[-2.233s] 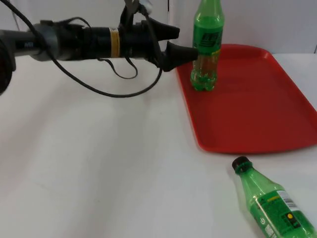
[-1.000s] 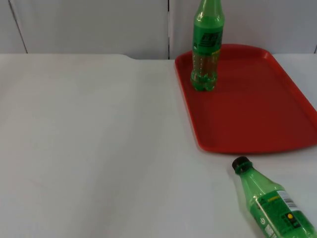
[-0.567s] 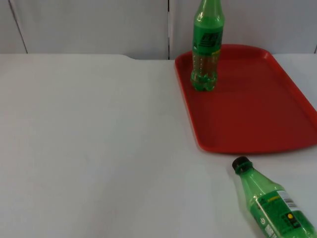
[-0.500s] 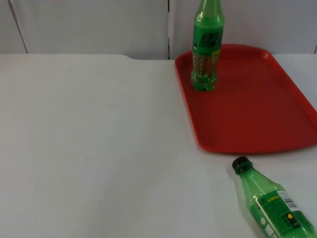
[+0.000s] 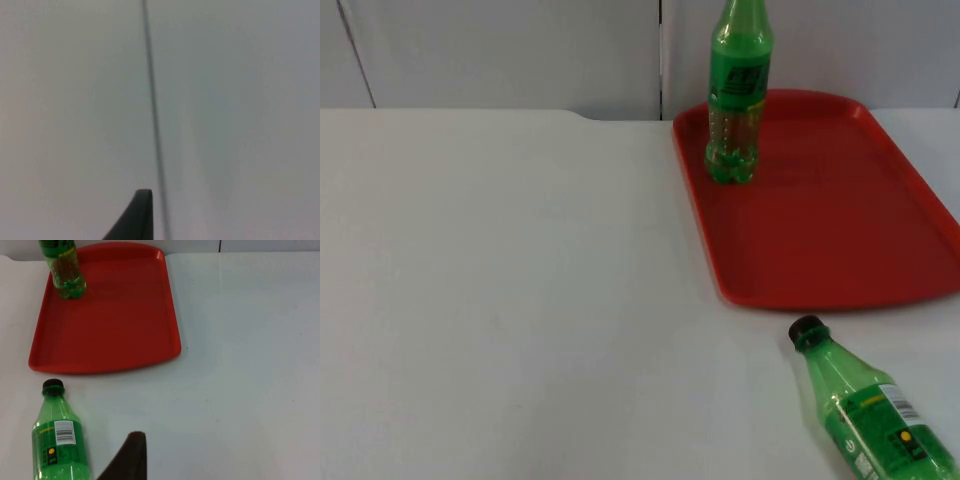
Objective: Place the bottle upright on the tray.
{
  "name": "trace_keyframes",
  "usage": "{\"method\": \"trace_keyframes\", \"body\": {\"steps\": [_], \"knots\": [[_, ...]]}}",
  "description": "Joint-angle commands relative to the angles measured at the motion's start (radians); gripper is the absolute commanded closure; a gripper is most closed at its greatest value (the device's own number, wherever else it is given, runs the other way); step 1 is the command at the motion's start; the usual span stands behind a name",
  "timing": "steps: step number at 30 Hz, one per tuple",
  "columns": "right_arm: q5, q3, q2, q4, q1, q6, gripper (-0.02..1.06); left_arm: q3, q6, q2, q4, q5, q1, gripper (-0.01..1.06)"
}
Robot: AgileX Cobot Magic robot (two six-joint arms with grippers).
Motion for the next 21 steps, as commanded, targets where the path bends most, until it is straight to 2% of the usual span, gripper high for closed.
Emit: {"method": "trace_keyframes", "body": {"steps": [1,2,3,5,8,9,11,14,15,17,18,21], "knots": [[-0.004,0.002,-0.003,0.001,-0.006,-0.005,0.00,0.042,0.230,-0.022,-0.162,0.071,0.002,0.00],[-0.004,0.002,-0.003,0.001,-0.006,-0.005,0.00,0.068,0.324,-0.030,-0.250,0.111,0.000,0.00],[-0.004,0.002,-0.003,0.001,-0.006,-0.005,0.00,0.068,0.324,-0.030,-0.250,0.111,0.000,0.00],[-0.004,0.002,-0.003,0.001,-0.006,-0.005,0.00,0.115,0.492,-0.036,-0.429,0.190,-0.003,0.00],[-0.004,0.002,-0.003,0.001,-0.006,-0.005,0.00,0.141,0.675,-0.036,-0.666,0.310,-0.003,0.00],[-0.004,0.002,-0.003,0.001,-0.006,-0.005,0.00,0.141,0.675,-0.036,-0.666,0.310,-0.003,0.00],[-0.004,0.002,-0.003,0.001,-0.006,-0.005,0.00,0.142,0.812,-0.036,-0.835,0.378,-0.009,0.00],[-0.004,0.002,-0.003,0.001,-0.006,-0.005,0.00,0.142,1.102,-0.036,-1.133,0.436,-0.014,0.00],[-0.004,0.002,-0.003,0.001,-0.006,-0.005,0.00,0.142,1.102,-0.036,-1.133,0.436,-0.014,0.00],[-0.004,0.002,-0.003,0.001,-0.006,-0.005,0.00,0.142,1.256,-0.036,-1.318,0.464,-0.014,0.00],[-0.004,0.002,-0.003,0.001,-0.006,-0.005,0.00,0.142,1.309,-0.036,-1.366,0.479,-0.014,0.00],[-0.004,0.002,-0.003,0.001,-0.006,-0.005,0.00,0.142,1.325,-0.038,-1.414,0.501,-0.014,0.00]]}}
